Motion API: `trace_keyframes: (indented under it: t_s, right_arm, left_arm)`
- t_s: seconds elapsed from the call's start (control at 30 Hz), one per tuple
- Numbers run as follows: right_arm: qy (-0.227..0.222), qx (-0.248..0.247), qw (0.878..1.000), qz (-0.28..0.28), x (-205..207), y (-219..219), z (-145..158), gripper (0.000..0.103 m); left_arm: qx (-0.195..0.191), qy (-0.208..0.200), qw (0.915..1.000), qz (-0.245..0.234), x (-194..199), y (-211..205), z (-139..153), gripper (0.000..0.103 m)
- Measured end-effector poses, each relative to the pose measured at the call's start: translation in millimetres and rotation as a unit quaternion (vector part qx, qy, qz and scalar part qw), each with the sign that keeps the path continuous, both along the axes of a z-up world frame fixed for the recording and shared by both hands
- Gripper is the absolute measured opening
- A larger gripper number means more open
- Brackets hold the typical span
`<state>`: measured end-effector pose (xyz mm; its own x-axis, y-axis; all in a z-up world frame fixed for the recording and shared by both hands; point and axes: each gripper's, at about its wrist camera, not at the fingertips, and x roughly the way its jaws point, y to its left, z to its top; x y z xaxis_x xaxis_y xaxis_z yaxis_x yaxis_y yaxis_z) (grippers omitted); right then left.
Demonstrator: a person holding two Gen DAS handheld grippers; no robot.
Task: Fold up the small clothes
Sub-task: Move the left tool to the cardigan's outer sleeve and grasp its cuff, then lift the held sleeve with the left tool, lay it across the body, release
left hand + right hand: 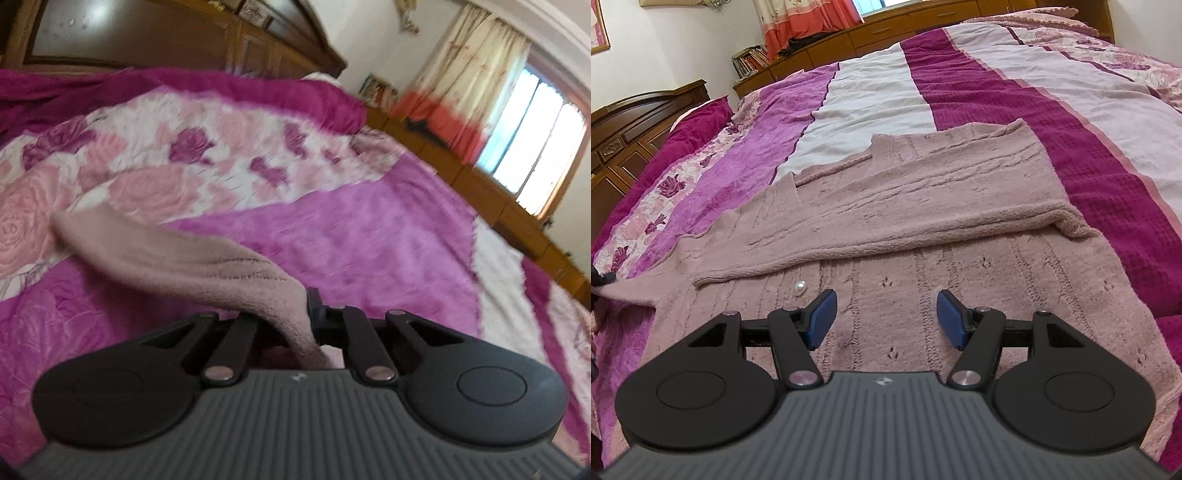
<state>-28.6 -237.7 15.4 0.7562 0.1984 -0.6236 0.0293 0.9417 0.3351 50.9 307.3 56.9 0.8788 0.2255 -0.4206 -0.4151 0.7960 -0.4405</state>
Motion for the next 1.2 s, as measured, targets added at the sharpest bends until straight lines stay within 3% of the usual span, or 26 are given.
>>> trace_keyframes:
  t_s: [0.17,0.37,0.8,0.93,1.2]
  right_arm:
    - [-0.004,0.003,1.000,0.000,-3,-2,0,0.067]
    - [-0.004,0.016,1.000,-0.011,-5,-9,-2,0.067]
    - [-0.009,0.030,0.999,-0.018,-10,-15,-4,0.068]
    - [-0.008,0.035,0.999,-0.022,-11,-18,-6,0.068]
    - [-0.007,0.039,0.999,-0.026,-10,-21,-8,0.067]
  left_arm:
    - [0.011,-0.046,0.9983,-0.034,-6,-30,29,0.007]
    - [0.030,-0.069,0.9937,-0.084,-7,-73,50,0.007]
    - [0.028,-0.100,0.9776,-0.183,3,-171,62,0.007]
    - [0.037,-0.092,0.9711,-0.217,9,-204,54,0.007]
    - [0.047,-0.030,0.9616,-0.269,15,-243,13,0.008]
